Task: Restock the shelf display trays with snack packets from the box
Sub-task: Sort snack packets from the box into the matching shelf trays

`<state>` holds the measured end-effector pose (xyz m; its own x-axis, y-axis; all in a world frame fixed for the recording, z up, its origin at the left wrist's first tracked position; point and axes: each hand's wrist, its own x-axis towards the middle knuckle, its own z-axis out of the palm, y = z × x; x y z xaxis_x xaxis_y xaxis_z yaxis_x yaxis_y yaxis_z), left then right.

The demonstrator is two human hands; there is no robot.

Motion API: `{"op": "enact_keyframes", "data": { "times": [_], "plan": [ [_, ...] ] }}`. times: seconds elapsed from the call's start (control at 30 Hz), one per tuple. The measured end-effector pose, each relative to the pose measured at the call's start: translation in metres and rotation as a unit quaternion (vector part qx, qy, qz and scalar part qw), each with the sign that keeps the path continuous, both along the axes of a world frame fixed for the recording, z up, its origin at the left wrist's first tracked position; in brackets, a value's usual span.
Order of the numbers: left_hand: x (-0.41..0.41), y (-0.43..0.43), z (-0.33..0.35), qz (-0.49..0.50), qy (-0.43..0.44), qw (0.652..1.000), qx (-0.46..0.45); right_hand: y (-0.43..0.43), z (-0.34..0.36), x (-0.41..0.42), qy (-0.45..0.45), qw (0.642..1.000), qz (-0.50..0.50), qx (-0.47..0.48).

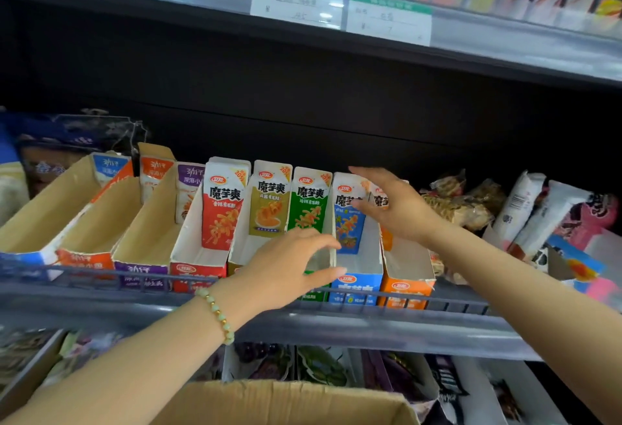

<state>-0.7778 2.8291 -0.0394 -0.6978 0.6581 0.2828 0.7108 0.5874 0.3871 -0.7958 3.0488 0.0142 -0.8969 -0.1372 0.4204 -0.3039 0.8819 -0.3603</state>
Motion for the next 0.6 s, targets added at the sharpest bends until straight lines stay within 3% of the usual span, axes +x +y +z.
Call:
{"op": "enact_keyframes", "data": {
  "times": [0.2, 0.43, 0.6],
  "plan": [
    [0.042, -0.046, -0.025, 0.010, 0.042, 0.999, -0.007, -0.025, -0.024, 0.087, -0.081, 0.995, 0.057, -0.026],
    [0.099, -0.099, -0.099, 0.006, -0.058, 0.996, -0.060, -0.052, -0.114, 0.172, -0.212, 0.971, 0.099, -0.043],
    [0.115, -0.122, -0.157, -0.009, -0.159, 0.979, -0.125, -0.075, -0.196, 0.200, -0.349, 0.935, 0.061, -0.020]
  ]
}}
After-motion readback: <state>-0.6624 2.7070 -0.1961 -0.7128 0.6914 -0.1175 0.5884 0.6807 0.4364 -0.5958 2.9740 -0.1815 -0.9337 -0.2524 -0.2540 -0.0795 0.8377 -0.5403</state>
